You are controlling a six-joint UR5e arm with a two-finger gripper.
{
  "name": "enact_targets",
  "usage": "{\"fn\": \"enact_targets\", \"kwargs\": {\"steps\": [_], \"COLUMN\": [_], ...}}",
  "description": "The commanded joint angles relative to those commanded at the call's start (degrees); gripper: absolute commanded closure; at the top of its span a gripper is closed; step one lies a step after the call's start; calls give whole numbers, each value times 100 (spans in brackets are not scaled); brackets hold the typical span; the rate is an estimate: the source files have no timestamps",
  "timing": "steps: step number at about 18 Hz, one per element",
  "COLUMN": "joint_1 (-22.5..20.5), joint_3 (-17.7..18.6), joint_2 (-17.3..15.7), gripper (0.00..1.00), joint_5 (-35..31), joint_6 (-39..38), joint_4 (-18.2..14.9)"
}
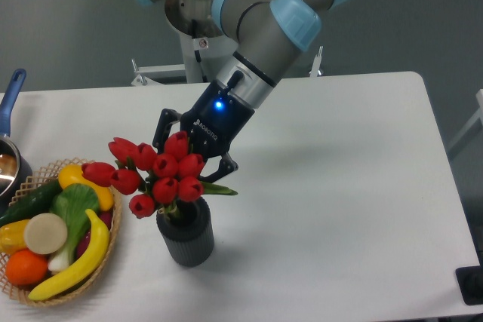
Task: Pick up the flowers from the vase
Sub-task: 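Lift the tulip bunch straight up out of the dark vase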
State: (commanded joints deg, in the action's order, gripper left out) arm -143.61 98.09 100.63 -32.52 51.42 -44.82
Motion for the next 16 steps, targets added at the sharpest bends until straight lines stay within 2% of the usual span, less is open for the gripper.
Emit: {"fn": "enact_targets", "kwargs": {"steps": [4, 10, 16], "joint_1": [-70, -114, -132], "joint_3": [-351, -501, -835], "joint_2": [9, -17, -35], "gripper": [54, 54, 54], "joint_5": [-9, 0, 35], "joint_6": [-439, -667, -1168], "joint_4": [0, 0, 0]}}
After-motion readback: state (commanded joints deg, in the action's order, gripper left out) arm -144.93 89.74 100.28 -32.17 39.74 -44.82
